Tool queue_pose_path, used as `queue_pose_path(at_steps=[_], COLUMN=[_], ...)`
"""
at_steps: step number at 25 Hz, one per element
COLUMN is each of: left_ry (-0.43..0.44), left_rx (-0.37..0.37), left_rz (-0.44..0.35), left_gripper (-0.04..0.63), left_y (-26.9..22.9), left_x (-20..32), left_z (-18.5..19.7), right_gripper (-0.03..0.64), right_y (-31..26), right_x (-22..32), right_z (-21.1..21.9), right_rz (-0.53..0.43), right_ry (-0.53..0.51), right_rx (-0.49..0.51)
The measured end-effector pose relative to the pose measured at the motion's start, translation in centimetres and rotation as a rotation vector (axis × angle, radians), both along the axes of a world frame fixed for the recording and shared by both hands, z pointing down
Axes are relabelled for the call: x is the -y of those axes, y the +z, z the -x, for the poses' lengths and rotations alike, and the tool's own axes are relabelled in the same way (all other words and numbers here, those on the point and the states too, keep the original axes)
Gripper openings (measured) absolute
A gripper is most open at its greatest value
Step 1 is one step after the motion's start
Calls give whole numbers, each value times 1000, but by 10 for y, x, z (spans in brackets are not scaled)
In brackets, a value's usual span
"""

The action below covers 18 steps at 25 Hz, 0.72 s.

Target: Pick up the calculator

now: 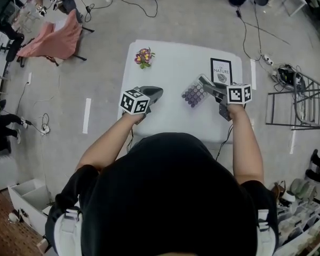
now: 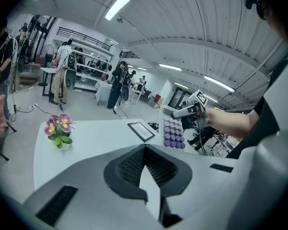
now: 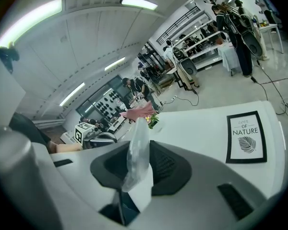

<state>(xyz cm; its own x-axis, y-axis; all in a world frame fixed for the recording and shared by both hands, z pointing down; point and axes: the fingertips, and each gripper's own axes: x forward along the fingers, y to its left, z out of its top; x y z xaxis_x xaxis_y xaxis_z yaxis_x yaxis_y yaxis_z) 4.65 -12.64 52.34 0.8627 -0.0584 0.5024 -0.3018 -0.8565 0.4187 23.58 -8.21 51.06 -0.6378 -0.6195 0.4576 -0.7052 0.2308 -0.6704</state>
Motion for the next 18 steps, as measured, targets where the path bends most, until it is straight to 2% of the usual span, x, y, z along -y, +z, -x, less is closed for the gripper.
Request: queue_pose_path(at_steps=[18], left_ry=[17], left_rx=[0], left_rz=[11], left_gripper=[18], left_y=[5], left_x=[-11], left_z=[18], right_gripper=[109], right_y=[10], right_x=[-27], right_z=[18], right_rz=[20], right_ry=[17], right_rx=[-17])
